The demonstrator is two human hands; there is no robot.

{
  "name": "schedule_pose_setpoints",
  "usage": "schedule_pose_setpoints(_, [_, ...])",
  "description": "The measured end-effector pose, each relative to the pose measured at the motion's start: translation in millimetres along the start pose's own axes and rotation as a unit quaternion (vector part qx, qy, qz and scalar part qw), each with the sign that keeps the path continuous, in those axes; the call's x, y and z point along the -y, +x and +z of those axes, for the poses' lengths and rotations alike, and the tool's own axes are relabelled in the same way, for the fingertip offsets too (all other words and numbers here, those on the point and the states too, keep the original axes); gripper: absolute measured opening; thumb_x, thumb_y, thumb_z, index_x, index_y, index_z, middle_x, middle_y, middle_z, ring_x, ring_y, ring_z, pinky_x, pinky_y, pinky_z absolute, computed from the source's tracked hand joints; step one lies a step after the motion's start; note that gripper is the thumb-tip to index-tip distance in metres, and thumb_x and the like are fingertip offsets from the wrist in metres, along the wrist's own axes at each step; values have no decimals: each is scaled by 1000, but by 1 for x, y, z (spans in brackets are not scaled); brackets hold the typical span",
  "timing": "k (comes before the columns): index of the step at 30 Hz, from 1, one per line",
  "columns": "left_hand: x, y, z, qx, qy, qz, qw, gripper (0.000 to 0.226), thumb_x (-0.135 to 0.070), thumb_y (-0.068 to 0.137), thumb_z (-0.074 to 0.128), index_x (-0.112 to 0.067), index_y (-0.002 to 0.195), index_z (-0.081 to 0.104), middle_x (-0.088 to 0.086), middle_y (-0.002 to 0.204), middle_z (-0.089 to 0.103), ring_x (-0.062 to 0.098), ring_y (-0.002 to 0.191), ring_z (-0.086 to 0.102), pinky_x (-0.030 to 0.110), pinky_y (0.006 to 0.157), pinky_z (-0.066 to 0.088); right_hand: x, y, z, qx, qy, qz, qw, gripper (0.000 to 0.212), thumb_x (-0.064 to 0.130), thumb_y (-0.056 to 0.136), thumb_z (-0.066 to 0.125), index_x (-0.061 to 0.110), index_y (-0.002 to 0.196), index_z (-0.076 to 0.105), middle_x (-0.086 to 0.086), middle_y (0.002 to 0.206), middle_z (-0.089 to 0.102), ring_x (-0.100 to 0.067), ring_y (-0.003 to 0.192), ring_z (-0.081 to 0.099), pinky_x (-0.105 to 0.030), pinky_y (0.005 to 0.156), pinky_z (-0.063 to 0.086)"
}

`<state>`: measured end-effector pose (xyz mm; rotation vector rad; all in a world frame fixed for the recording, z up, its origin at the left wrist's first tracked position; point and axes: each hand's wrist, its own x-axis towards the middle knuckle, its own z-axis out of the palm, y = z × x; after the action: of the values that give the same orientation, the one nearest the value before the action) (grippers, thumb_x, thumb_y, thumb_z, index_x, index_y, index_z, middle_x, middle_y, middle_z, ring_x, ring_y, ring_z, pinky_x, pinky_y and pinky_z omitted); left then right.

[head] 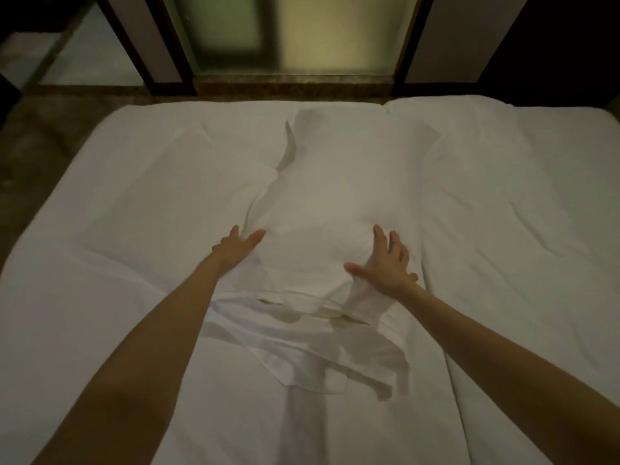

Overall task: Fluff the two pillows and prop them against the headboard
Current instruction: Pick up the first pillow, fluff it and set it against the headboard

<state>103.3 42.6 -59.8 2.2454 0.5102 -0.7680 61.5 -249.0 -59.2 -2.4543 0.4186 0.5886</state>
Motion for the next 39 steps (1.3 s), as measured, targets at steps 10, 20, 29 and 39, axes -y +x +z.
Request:
schedule_pose_setpoints(10, [-10,-29,64,38,-277,19,960,70,-47,81,67,-11,138,47,8,135,57,17,102,55,27,86,42,-56,-4,6,-8,-9,33,999,106,56,72,69,39,148,-3,0,161,-7,-32,146,3,-64,109,16])
schedule_pose_setpoints(20, [-50,-121,163,-13,-245,86,966,42,-30,76,75,-8,111,68,7,107,71,20,95,67,30,82,51,-151,-44,-55,20,69,80,994,101,34,70,80,27,148,16,-14,147,33,-39,131,35,-54,105,37])
schedule_pose_setpoints(29, [-130,-186,246,-54,-188,134,971,31,-17,79,67,-6,108,67,13,105,70,27,97,65,36,85,51,-250,-93,-128,-126,305,66,942,29,0,82,57,12,107,62,-15,103,68,-22,84,60,-27,63,44])
schedule_pose_setpoints(39, [-238,-273,406,-31,-182,169,968,63,-34,87,59,-27,146,38,1,132,59,24,120,54,39,106,41,-391,-99,-234,-100,325,39,940,23,2,80,51,13,96,64,-10,85,71,-24,80,65,-35,75,46])
